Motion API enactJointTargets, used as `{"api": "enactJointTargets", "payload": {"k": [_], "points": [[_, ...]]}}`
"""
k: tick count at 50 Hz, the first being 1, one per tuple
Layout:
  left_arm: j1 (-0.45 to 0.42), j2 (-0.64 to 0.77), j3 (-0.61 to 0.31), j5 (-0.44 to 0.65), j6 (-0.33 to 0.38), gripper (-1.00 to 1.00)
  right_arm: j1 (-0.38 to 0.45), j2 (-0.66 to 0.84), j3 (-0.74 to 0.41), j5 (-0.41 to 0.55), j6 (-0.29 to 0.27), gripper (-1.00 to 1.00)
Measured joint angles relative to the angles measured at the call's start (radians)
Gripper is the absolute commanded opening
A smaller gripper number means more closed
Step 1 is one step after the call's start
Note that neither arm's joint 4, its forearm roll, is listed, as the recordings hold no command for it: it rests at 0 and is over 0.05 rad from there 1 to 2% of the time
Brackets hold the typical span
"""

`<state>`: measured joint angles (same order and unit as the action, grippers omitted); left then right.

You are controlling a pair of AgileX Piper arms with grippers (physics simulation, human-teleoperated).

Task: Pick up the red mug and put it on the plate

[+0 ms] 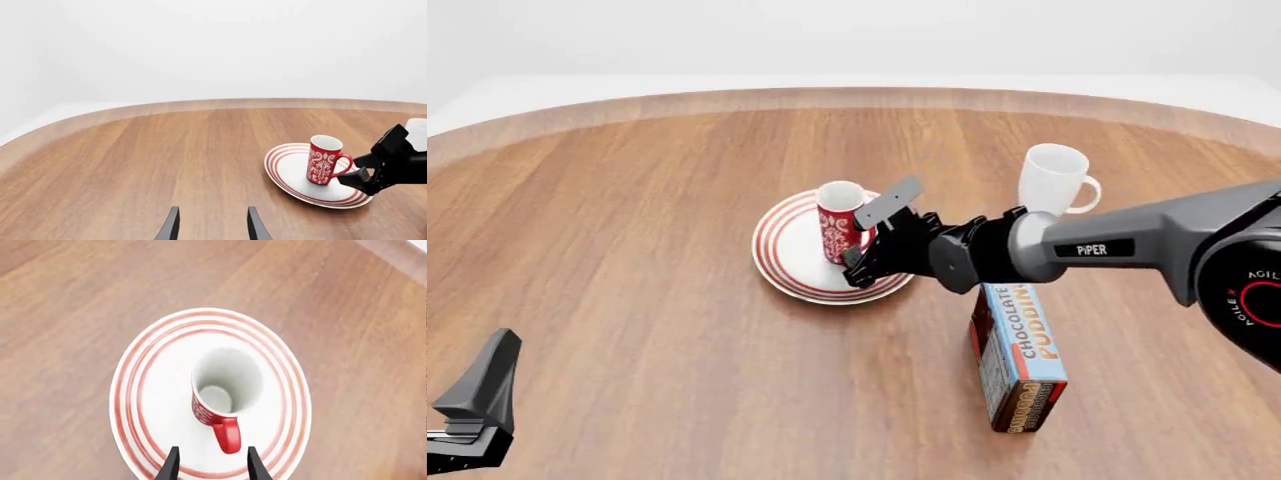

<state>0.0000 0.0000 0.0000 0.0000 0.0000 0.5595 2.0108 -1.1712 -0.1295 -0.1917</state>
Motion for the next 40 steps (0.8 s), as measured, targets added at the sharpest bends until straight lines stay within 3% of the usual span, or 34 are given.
{"api": "enactJointTargets", "payload": {"k": [21, 40], "points": [[0.0, 0.0, 0.0, 0.0, 0.0, 1.0, -0.01, -0.027, 0.012, -0.007, -0.007, 1.0], [0.0, 0.0, 0.0, 0.0, 0.0, 1.0, -0.018, -0.163, 0.108, -0.013, 0.006, 1.0]]}}
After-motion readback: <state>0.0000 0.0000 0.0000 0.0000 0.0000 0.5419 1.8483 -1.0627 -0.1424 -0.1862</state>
